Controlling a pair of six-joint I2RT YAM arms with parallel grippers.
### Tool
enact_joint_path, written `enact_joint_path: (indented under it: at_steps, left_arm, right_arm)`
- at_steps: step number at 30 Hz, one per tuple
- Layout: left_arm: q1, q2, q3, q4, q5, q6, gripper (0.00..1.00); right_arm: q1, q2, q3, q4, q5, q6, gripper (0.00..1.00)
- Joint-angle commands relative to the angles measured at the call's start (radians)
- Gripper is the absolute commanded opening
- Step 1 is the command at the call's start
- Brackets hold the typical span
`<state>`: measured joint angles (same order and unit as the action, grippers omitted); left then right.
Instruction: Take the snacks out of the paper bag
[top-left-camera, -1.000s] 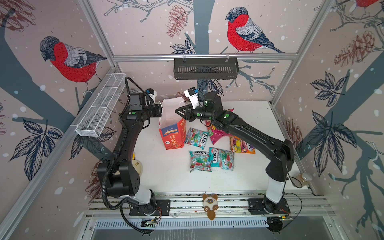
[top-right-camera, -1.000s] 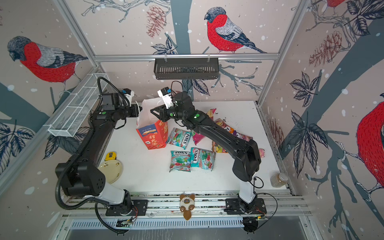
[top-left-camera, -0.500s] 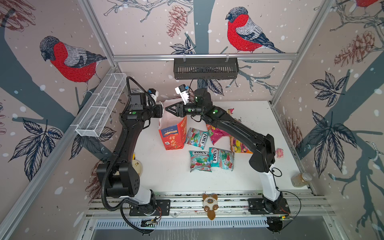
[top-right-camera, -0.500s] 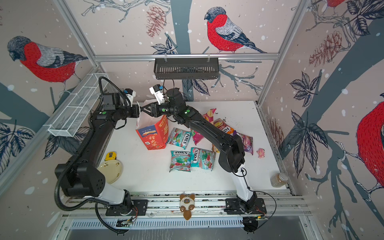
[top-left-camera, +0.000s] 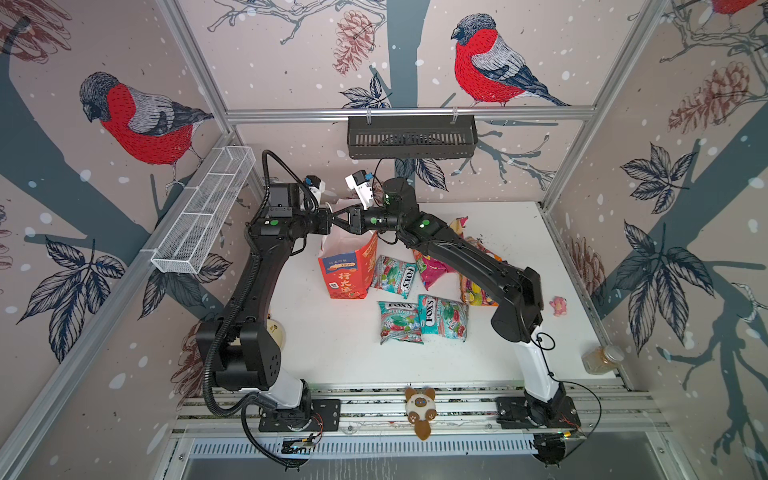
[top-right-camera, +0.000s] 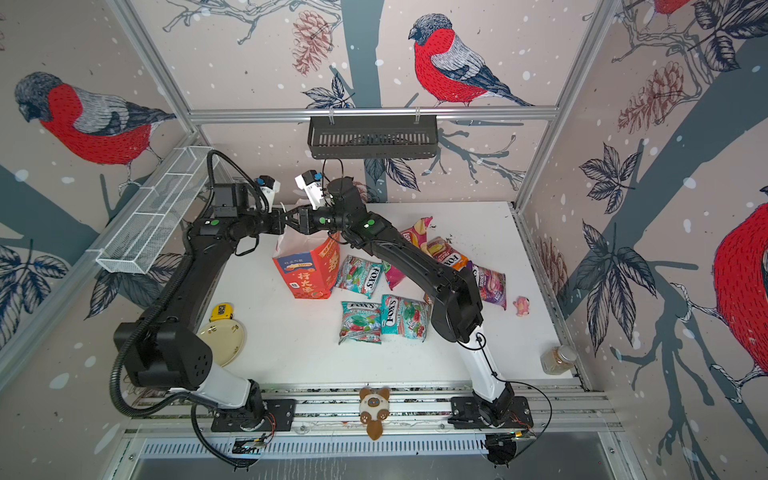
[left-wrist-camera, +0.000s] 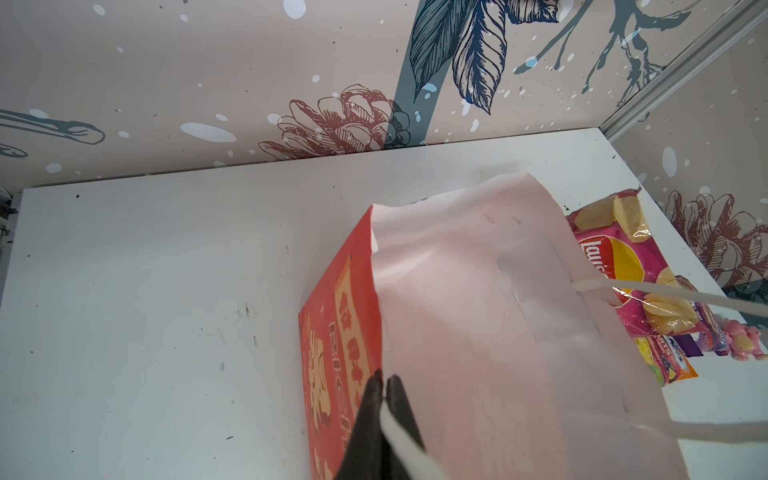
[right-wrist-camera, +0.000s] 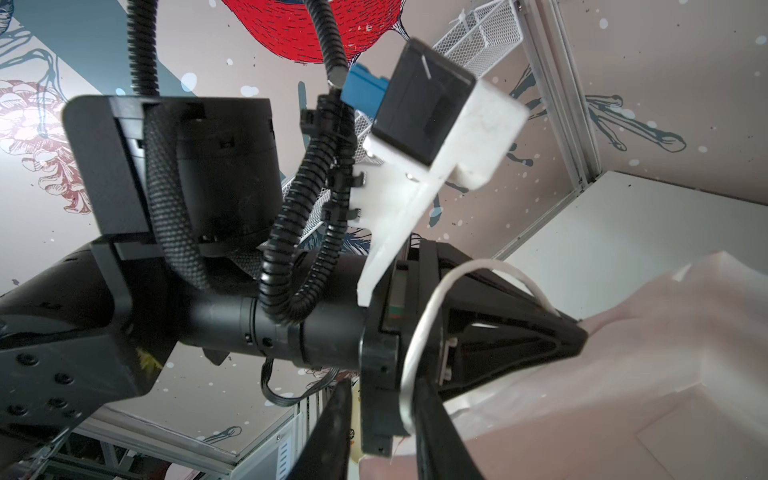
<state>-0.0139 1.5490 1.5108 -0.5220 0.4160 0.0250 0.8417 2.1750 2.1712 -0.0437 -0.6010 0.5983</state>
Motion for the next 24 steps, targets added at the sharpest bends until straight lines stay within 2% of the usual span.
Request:
enact_joint_path:
  at_steps: [1,7,13,21,24]
  left_arm:
    - [-0.004,0.001,0.011,-0.012,0.016,0.015,0.06]
    - [-0.005,-0.007,0.008,-0.021,0.026,0.024,0.06]
    - [-0.005,-0.012,0.016,-0.058,0.038,0.054,0.08]
    - [-0.001,-0.039,0.012,-0.079,0.007,0.081,0.17]
    - [0.006,-0.048,0.008,-0.075,0.026,0.078,0.19]
  right_arm:
    - [0.002,0.003,0.012,0.036,0.004,-0.003,0.24]
    - [-0.001,0.021,0.042,0.012,0.013,-0.012,0.07]
    - [-0.001,0.021,0.063,0.000,0.049,-0.033,0.03]
    - [-0.002,0.013,0.071,-0.026,0.127,-0.046,0.01]
    - [-0.001,0.007,0.073,-0.045,0.160,-0.058,0.00]
